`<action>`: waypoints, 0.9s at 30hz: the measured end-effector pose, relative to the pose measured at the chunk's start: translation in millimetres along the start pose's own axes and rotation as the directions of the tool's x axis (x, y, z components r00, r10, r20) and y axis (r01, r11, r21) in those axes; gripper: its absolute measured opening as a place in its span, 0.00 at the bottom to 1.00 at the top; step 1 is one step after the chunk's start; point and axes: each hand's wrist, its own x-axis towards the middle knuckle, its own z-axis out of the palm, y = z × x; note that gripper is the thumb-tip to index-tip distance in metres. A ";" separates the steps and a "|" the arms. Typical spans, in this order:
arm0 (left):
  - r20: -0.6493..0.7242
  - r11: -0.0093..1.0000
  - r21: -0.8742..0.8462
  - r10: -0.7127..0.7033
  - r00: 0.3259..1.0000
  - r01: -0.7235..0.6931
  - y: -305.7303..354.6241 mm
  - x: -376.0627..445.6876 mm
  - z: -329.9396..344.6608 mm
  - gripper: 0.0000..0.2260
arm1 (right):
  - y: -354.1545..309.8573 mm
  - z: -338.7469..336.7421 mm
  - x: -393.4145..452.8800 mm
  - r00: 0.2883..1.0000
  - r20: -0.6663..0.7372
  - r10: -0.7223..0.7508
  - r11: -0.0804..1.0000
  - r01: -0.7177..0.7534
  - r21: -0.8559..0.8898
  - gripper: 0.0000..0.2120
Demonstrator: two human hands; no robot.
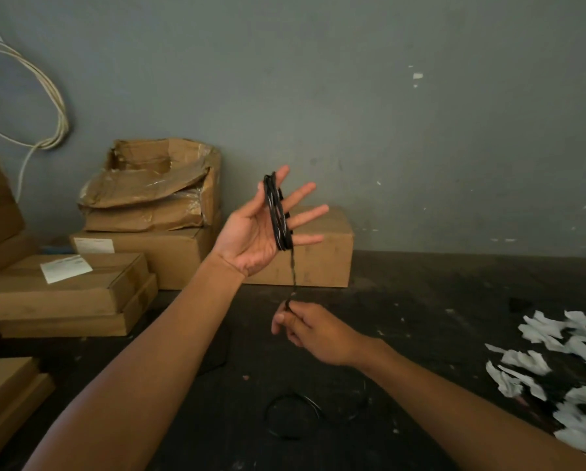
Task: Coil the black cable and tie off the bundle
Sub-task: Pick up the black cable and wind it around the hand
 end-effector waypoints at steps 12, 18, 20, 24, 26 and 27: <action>-0.330 0.981 0.194 0.034 0.943 0.032 -1.9 0.9 -27.4 0.17 | -44.9 -22.5 -0.8 0.998 0.009 -0.063 0.942 0.062 -0.330 0.16; -0.409 0.906 0.370 -0.040 0.912 0.206 -16.7 -10.2 -40.7 0.17 | -70.5 -62.1 1.0 0.990 -0.066 -0.121 0.909 0.083 -0.409 0.12; -0.397 0.853 0.418 -0.137 0.907 0.312 -22.2 -20.3 -44.7 0.17 | -72.3 -77.9 4.4 0.988 -0.130 -0.088 0.926 0.033 -0.376 0.11; -0.356 0.788 0.413 -0.322 0.877 0.457 -28.0 -38.7 -44.8 0.17 | -60.0 -99.4 12.1 0.979 -0.202 -0.012 0.955 -0.049 -0.293 0.10; -0.304 0.767 0.410 -0.395 0.867 0.493 -28.1 -45.5 -42.3 0.18 | -56.5 -103.2 16.5 0.977 -0.213 -0.008 0.958 -0.053 -0.281 0.09; -0.284 0.758 0.411 -0.421 0.861 0.506 -27.7 -47.9 -40.5 0.18 | -55.8 -104.2 19.1 0.975 -0.221 -0.013 0.961 -0.049 -0.272 0.08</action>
